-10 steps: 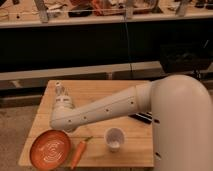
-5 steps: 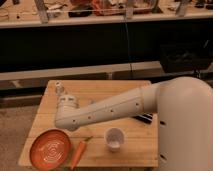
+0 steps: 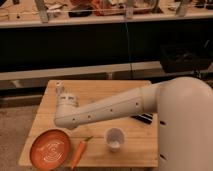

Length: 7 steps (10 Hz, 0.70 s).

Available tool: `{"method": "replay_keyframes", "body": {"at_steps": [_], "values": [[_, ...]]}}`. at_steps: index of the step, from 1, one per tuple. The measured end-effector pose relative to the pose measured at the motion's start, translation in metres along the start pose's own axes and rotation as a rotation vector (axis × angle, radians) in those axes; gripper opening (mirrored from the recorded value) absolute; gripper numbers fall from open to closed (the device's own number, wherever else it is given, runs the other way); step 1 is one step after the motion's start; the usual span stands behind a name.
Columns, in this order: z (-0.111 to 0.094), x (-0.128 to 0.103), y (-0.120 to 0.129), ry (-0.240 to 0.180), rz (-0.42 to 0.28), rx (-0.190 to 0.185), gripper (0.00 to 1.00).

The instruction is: Push the ceramic bowl across the table

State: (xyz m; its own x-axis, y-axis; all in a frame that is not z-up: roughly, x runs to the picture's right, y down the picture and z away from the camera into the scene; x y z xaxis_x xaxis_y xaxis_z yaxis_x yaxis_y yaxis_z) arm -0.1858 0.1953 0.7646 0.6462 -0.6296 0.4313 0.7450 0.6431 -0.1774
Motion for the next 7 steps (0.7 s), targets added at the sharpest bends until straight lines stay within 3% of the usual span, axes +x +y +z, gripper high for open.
{"method": "replay_keyframes", "body": {"at_steps": [7], "values": [[0.003, -0.002, -0.012, -0.029, -0.004, 0.022, 0.03]]}}
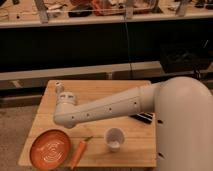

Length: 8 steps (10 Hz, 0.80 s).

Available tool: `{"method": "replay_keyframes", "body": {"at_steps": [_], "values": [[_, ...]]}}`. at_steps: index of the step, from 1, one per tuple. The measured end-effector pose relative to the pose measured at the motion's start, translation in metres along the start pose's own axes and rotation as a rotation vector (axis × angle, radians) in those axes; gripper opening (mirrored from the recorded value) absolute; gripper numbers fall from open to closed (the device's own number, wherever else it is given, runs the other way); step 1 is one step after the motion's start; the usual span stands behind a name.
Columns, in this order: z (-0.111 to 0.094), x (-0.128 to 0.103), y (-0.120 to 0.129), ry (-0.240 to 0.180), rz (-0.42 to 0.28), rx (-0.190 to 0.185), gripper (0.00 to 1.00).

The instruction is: Push the ceramic bowl across the table

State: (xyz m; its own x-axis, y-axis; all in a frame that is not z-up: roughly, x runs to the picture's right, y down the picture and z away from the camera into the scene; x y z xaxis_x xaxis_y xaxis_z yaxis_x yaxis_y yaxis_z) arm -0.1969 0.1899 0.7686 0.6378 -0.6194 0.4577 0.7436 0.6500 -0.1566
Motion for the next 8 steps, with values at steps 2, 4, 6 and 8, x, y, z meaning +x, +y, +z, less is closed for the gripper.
{"method": "replay_keyframes", "body": {"at_steps": [2, 4, 6, 8], "values": [[0.001, -0.002, -0.002, -0.009, -0.003, 0.007, 0.03], [0.003, -0.003, -0.004, -0.018, -0.005, 0.014, 0.03], [0.005, -0.005, -0.008, -0.028, -0.01, 0.02, 0.03], [0.007, -0.008, -0.011, -0.038, -0.016, 0.025, 0.03]]}}
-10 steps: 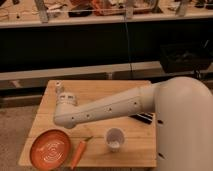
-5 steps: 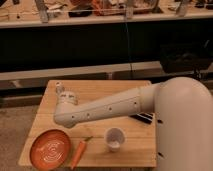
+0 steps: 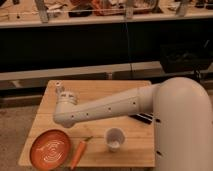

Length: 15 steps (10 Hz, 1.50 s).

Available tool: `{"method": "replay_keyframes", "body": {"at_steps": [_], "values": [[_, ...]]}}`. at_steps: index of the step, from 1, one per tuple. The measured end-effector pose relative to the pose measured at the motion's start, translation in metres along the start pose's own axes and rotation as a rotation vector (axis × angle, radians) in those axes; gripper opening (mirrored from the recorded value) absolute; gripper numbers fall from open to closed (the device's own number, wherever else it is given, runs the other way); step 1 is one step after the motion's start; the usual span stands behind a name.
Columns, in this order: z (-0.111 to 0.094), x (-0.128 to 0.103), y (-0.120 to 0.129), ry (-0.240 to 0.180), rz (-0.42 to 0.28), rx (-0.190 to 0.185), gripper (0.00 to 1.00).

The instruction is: Push the ceramic bowl across the table

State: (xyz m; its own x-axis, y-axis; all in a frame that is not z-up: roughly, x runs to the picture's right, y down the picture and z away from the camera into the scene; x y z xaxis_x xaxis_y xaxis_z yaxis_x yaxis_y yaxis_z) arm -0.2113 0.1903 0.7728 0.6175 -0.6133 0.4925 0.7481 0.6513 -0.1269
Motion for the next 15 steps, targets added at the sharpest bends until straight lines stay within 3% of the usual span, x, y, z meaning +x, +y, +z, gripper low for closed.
{"method": "replay_keyframes", "body": {"at_steps": [15], "values": [[0.016, -0.02, -0.012, -0.084, -0.05, 0.035, 0.03]]}}
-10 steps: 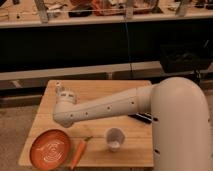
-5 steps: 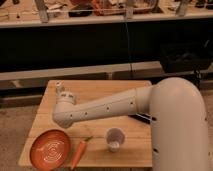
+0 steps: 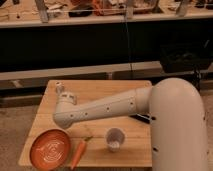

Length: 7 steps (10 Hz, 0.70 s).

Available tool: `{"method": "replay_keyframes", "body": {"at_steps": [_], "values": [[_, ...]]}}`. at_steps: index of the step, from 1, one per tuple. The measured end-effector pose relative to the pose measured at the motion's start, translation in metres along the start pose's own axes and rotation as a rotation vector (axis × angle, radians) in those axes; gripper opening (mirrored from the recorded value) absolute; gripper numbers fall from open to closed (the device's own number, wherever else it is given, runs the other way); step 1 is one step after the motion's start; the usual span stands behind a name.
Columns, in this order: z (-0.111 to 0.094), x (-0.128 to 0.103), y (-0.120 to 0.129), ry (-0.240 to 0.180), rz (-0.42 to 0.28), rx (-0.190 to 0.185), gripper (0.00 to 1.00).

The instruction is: Push the ceramic bowl across the table

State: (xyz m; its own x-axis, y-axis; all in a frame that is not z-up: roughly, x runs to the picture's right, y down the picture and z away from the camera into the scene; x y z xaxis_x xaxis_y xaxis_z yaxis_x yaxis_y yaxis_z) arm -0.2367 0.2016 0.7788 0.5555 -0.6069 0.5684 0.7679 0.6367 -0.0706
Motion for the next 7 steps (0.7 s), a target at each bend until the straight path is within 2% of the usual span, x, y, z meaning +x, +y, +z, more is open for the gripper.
{"method": "replay_keyframes", "body": {"at_steps": [7], "values": [[0.0067, -0.0035, -0.0067, -0.039, -0.026, 0.017, 0.03]]}}
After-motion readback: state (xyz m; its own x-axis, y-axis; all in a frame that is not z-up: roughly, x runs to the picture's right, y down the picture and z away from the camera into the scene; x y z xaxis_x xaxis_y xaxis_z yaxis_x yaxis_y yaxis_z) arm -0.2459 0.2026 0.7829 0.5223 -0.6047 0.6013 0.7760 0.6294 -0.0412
